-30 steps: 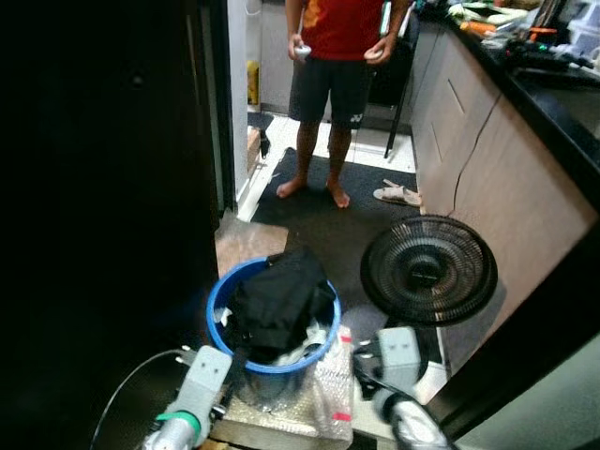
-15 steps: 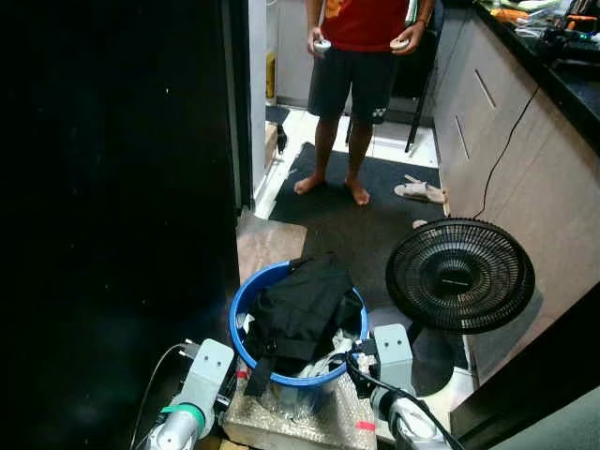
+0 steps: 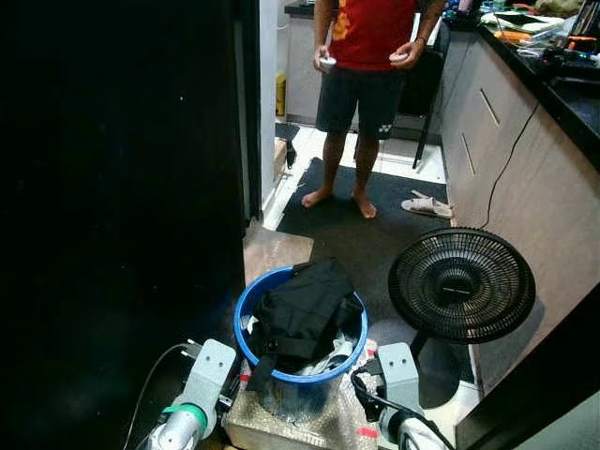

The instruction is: Clothes washing

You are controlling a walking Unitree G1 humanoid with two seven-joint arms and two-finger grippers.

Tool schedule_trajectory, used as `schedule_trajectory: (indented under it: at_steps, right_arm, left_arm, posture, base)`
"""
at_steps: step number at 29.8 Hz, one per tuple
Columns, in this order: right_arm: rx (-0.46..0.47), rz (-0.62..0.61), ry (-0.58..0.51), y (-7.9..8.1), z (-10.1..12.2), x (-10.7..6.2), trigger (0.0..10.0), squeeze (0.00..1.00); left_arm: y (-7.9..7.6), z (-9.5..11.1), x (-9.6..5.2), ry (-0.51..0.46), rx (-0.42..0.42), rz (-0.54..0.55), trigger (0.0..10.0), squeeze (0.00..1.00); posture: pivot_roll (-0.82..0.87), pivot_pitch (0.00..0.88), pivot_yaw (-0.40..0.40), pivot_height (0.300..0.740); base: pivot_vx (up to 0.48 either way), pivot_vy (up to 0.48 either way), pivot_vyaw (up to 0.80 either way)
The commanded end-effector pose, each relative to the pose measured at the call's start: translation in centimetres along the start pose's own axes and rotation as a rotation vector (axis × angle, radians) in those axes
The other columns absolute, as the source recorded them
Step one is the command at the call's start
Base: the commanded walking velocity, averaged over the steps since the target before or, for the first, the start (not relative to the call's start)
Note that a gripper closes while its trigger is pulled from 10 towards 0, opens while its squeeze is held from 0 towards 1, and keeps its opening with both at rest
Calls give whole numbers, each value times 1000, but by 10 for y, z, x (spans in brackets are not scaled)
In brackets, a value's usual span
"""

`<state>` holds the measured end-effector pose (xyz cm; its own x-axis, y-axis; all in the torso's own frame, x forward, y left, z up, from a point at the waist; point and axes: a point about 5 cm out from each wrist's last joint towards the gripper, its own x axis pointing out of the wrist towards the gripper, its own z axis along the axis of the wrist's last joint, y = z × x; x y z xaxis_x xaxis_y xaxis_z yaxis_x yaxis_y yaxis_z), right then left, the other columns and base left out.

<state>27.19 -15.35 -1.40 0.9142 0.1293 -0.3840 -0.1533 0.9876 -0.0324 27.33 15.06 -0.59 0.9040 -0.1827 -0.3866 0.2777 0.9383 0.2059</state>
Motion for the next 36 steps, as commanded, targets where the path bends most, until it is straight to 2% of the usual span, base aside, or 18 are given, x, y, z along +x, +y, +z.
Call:
schedule_trajectory:
  at_steps: [1,3,6,8,10,11,13,21,28,36]
  right_arm:
    - [-29,-23,-116,-5,26,8,10000,0]
    - [-29,-23,-116,-5,26,8,10000,0]
    - [-4,-73,-324,-18,80,18,10000,0]
    - [-4,-73,-324,-18,80,18,10000,0]
    - [3,-83,-401,-22,101,20,10000,0]
    - [3,-83,-401,-22,101,20,10000,0]
    - [6,-78,-469,-21,117,20,10000,0]
    - [12,-61,-514,-14,125,19,10000,0]
    - [5,-51,-480,-11,118,20,10000,0]
    - [30,-73,-471,-16,118,20,10000,0]
  left_arm:
    - [-10,28,10,-102,-13,-32,10000,0]
    - [-10,28,10,-102,-13,-32,10000,0]
    - [-23,78,22,-259,-21,-71,10000,0]
    - [-23,78,22,-259,-21,-71,10000,0]
    - [-29,100,24,-325,-25,-91,10000,0]
    - [-29,100,24,-325,-25,-91,10000,0]
    - [-32,116,24,-379,-41,-91,10000,0]
    - [-31,125,23,-414,-51,-80,10000,0]
    - [-24,124,18,-429,-41,-58,10000,0]
    - [-22,125,17,-418,-51,-55,10000,0]
  posture:
    - [13,21,10,740]
    - [13,21,10,740]
    - [6,22,13,740]
    - [6,22,13,740]
    - [-6,19,18,740]
    - [-6,19,18,740]
    - [-12,18,21,740]
    - [-11,17,20,740]
    - [0,17,18,740]
    - [-2,17,20,740]
  base:
    - [0,0,0]
    - [0,0,0]
    - [0,0,0]
    - [0,0,0]
    - [0,0,0]
    - [0,0,0]
    - [0,0,0]
    - [0,0,0]
    - [393,0,0]
    - [459,0,-800]
